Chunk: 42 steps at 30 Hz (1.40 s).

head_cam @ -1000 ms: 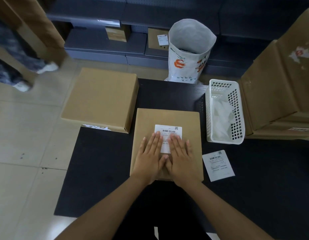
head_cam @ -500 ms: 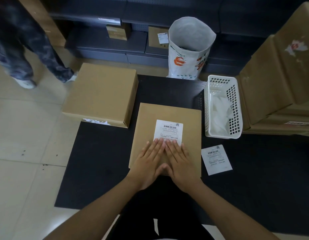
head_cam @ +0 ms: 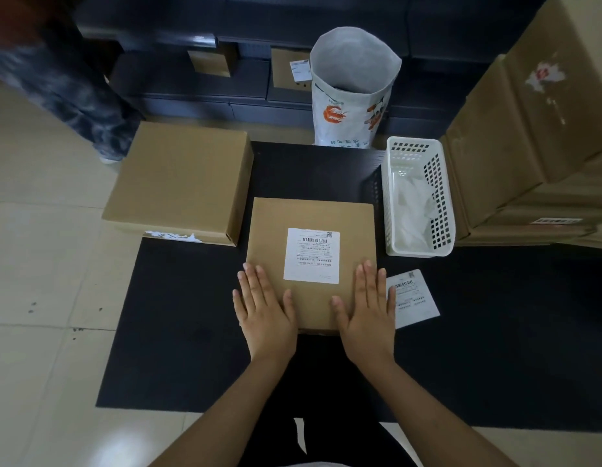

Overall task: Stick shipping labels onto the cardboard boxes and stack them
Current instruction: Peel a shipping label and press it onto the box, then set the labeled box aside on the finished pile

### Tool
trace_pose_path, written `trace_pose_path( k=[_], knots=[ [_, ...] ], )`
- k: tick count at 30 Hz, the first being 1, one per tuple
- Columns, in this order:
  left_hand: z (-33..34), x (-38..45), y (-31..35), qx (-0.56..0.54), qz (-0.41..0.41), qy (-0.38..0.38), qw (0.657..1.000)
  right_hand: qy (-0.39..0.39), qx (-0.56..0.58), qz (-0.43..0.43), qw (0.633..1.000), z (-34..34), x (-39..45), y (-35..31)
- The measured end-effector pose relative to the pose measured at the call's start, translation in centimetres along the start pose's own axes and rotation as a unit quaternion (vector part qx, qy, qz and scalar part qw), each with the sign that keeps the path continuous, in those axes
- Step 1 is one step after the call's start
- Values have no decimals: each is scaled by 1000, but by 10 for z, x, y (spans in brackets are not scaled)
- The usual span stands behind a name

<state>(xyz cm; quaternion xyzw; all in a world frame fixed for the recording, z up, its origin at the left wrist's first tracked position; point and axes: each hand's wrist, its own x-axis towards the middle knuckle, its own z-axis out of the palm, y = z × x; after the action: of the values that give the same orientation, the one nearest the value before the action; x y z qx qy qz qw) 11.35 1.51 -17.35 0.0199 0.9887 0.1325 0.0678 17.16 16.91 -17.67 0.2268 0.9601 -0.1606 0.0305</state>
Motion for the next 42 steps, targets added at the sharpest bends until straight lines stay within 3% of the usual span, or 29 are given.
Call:
trace_pose_path(
  k=[6,10,14,17,33,42],
  knots=[
    [0,0,-2,-23,8,-2,1000,-11,52,-10,999,-1,0,2],
    [-21,7,-14,-151,-2,-3,989,19,126,31,991,-9,1,1],
    [-34,22,-25,-328,-120,-32,936,14,240,179,954,-16,5,-9],
    [-37,29,-28,-400,-118,-115,901,7,290,216,932,-13,10,-12],
    [-66,18,-44,-358,-73,-96,926,88,313,232,917,-23,-25,-27],
    [-81,-29,15,-304,-7,-93,948,180,334,279,882,-64,-89,11]
  ],
)
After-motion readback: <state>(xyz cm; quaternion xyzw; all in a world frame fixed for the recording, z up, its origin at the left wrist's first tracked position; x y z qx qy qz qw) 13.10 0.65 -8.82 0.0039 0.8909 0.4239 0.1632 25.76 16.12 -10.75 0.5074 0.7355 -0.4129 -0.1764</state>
